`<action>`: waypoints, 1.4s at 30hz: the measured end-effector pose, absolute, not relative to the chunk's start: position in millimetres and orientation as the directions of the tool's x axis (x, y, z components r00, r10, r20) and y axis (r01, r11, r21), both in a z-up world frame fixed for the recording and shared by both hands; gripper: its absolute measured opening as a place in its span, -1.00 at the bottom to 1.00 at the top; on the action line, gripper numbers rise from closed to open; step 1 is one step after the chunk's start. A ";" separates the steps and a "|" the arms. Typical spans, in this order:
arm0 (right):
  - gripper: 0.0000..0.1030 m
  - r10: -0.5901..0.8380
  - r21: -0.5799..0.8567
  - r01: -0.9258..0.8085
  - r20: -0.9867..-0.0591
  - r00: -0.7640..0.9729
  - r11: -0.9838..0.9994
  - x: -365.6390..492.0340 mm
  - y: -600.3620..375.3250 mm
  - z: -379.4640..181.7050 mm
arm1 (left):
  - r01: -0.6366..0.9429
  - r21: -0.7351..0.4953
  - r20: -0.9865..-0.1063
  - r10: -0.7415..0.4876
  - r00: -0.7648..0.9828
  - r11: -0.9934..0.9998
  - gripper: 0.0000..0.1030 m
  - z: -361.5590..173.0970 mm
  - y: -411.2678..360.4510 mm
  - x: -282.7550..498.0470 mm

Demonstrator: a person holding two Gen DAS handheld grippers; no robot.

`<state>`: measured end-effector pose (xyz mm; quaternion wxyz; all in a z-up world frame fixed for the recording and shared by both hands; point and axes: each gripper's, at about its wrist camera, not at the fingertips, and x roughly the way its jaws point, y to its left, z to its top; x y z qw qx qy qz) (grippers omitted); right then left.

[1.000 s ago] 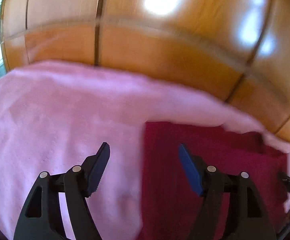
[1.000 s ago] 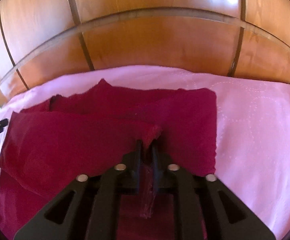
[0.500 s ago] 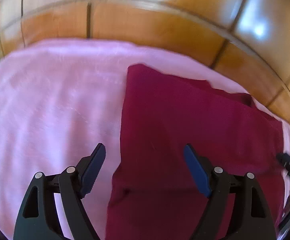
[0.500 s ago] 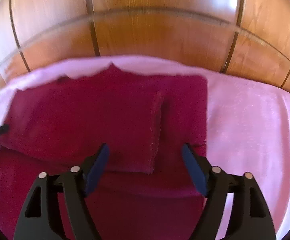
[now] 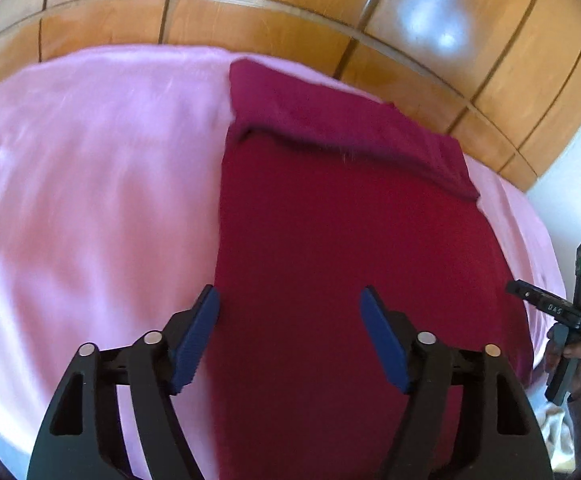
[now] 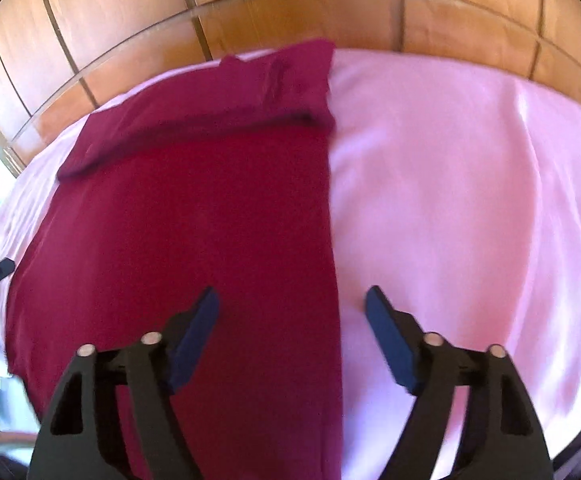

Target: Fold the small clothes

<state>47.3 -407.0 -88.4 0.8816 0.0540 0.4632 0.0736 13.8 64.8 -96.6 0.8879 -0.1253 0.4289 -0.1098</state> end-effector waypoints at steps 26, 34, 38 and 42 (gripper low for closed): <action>-0.85 0.427 0.405 -0.185 -0.662 0.616 0.896 7.3 -412.6 -28.8 | 0.163 -0.505 -0.600 -0.481 0.639 0.848 -0.88 -54.4 83.2 -18.5; -0.85 0.372 0.430 -0.080 -0.654 0.659 0.899 87.1 -422.0 -38.6 | 0.160 -0.480 -0.615 -0.461 0.640 0.862 -0.88 -46.4 64.8 76.0; -0.81 0.346 0.445 -0.009 -0.683 0.643 0.896 125.7 -427.4 -52.0 | 0.063 -0.476 -0.661 -0.404 0.632 0.877 -0.72 -58.2 65.6 124.4; 0.18 0.346 0.494 0.032 -0.651 0.675 0.869 134.1 -439.3 -52.5 | -0.022 -0.546 -0.639 -0.400 0.657 0.837 0.15 -59.5 86.8 137.9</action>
